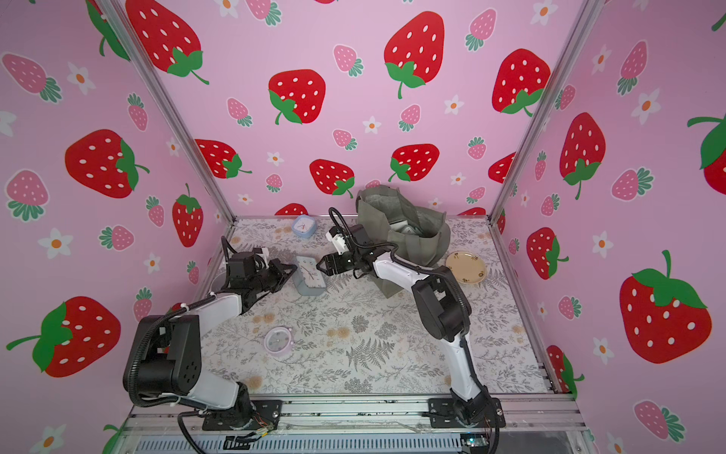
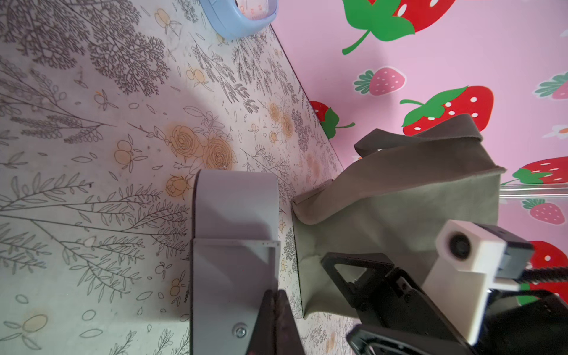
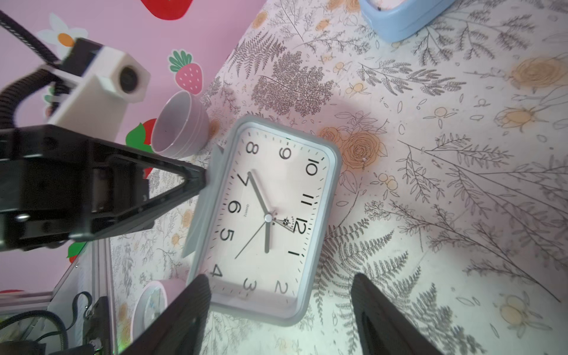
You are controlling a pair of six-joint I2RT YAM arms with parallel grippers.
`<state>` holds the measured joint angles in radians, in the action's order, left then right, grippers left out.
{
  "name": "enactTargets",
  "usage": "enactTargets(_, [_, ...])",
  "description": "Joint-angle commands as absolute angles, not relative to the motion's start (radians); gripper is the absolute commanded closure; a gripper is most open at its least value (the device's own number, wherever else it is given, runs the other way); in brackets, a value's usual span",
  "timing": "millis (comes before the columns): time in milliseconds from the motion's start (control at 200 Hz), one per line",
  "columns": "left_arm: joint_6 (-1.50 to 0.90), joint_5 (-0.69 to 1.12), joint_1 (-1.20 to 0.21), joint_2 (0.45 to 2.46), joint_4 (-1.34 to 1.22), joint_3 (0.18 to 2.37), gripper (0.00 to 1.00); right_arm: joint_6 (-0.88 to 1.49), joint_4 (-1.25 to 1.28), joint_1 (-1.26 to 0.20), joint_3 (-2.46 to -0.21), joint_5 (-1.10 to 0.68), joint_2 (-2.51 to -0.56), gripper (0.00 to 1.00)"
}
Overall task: Put the alarm clock into the canvas bag
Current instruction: Pick up the alarm from the center of the board.
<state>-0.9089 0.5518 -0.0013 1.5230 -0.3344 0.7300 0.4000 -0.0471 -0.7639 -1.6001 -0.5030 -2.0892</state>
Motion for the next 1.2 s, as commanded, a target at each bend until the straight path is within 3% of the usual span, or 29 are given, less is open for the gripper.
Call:
enactTargets(0, [-0.883,0.548,-0.016,1.496,-0.306,0.751,1.00,0.380,-0.002,-0.768,-1.533,-0.488,-2.036,0.24])
enactTargets(375, [-0.813,0.498,-0.096,1.407,-0.125,0.819,1.00,0.346,0.018,-0.773,-1.377,-0.484,-1.923,0.24])
enactTargets(725, [-0.741,0.496,-0.115,1.298,0.016,0.859,1.00,0.494,0.159,-0.772,-1.192,-0.540,-1.779,0.18])
enactTargets(1196, [-0.644,0.574,-0.124,1.272,0.120,0.921,1.00,0.432,0.198,-0.771,-1.108,-0.634,-1.710,0.15])
